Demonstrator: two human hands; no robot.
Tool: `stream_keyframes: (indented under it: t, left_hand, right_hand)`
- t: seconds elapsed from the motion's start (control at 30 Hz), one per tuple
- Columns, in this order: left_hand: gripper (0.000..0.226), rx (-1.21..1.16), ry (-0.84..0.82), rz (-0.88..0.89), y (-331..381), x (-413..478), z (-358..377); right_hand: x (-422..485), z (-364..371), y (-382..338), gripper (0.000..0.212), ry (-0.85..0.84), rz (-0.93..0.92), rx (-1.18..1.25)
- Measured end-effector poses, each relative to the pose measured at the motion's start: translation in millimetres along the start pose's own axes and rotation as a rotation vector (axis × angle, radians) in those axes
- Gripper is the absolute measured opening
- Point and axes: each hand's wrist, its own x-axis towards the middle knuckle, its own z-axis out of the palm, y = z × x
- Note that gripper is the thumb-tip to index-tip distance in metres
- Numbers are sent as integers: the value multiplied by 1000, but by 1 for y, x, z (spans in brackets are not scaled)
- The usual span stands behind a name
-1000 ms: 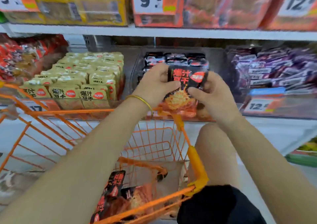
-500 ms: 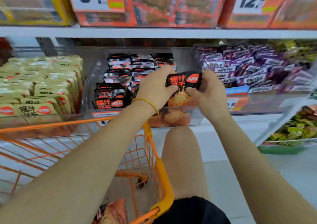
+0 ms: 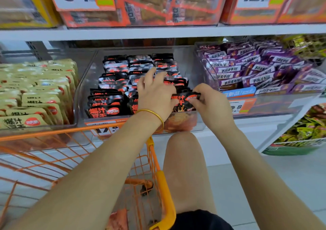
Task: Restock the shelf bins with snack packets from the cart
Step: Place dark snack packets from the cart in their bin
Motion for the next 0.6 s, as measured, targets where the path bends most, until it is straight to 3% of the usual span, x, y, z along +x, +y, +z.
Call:
stream_keyframes:
  t: [0.13, 0.23, 0.33, 0.4, 0.43, 0.5, 0.6]
  left_hand:
    - [25, 48, -121, 2, -2, -5, 6]
    - [25, 5, -57, 52, -3, -12, 7]
    - [20, -182, 160, 99, -14, -34, 0]
    - [16, -239, 294, 138, -31, -56, -11]
    - [14, -239, 299, 154, -44, -69, -17]
    - [14, -285, 199, 117, -71, -99, -31]
    - [12, -436, -102, -67, -114, -135, -44]
  right_hand:
    - [-3, 1, -5, 25, -112, 80, -109]
    - [-5, 0, -8, 25, -116, 85, -182]
    - [-17, -3, -16, 23, 184, -53, -301]
    - [-30, -4, -35, 20, 354, -212, -211]
    - [-37, -1, -46, 19, 309, -276, -113]
    - [-52, 10, -75, 15, 49, -376, 59]
    - [-63, 36, -119, 14, -423, -526, -48]
